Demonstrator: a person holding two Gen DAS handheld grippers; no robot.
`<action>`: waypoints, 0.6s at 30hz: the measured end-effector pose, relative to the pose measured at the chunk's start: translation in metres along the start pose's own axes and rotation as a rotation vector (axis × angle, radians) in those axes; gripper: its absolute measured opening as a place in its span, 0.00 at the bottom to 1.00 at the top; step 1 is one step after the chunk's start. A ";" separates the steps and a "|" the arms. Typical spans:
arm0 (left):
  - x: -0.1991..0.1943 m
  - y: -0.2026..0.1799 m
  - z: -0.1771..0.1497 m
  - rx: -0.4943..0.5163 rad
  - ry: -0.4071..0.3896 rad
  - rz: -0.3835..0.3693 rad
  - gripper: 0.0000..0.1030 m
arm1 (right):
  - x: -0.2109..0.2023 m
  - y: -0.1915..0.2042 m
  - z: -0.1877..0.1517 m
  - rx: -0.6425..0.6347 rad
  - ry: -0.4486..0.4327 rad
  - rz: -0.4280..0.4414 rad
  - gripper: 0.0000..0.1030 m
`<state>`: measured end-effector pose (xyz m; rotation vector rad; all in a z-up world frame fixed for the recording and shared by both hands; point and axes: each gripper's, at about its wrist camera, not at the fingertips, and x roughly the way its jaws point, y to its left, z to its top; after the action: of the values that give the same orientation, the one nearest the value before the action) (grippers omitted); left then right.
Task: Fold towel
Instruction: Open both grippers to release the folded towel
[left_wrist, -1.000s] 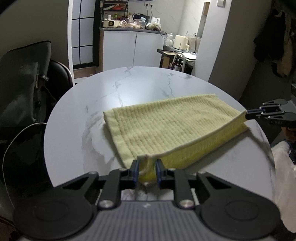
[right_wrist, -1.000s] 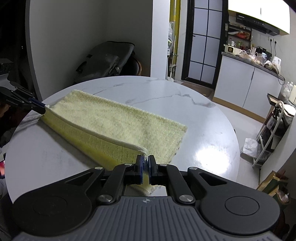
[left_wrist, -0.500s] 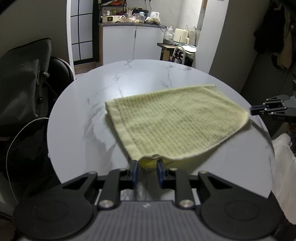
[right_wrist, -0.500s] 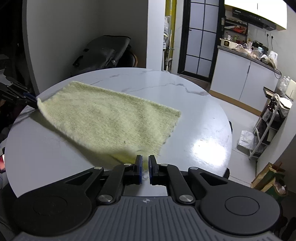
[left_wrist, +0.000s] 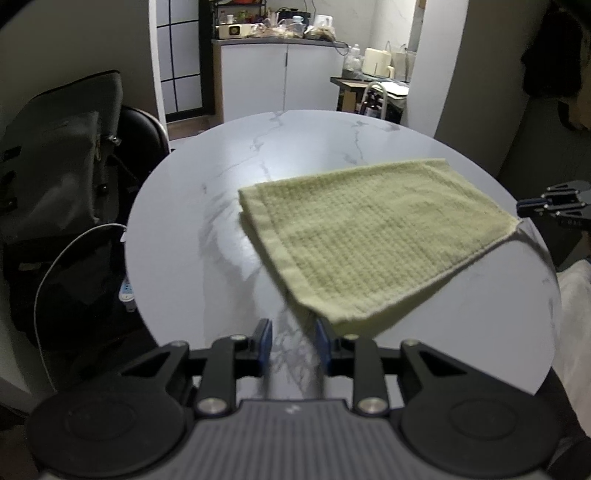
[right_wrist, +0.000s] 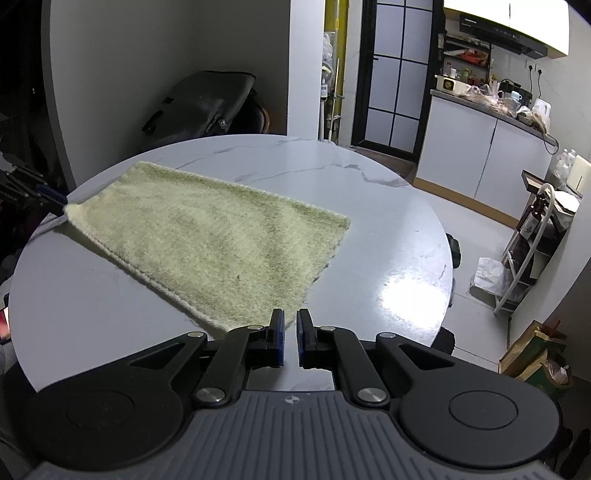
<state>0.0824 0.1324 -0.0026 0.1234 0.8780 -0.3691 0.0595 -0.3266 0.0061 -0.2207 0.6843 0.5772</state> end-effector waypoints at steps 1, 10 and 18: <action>0.000 0.000 0.001 0.001 -0.002 -0.001 0.28 | 0.001 0.000 0.001 0.002 0.000 0.005 0.08; 0.002 -0.003 0.009 -0.012 -0.043 -0.010 0.43 | 0.020 0.008 0.002 0.011 0.035 0.032 0.33; 0.009 -0.008 0.009 -0.007 -0.044 -0.026 0.43 | 0.023 0.012 0.000 0.011 0.055 0.058 0.17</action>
<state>0.0912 0.1206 -0.0035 0.0968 0.8382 -0.3920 0.0676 -0.3069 -0.0090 -0.2075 0.7485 0.6250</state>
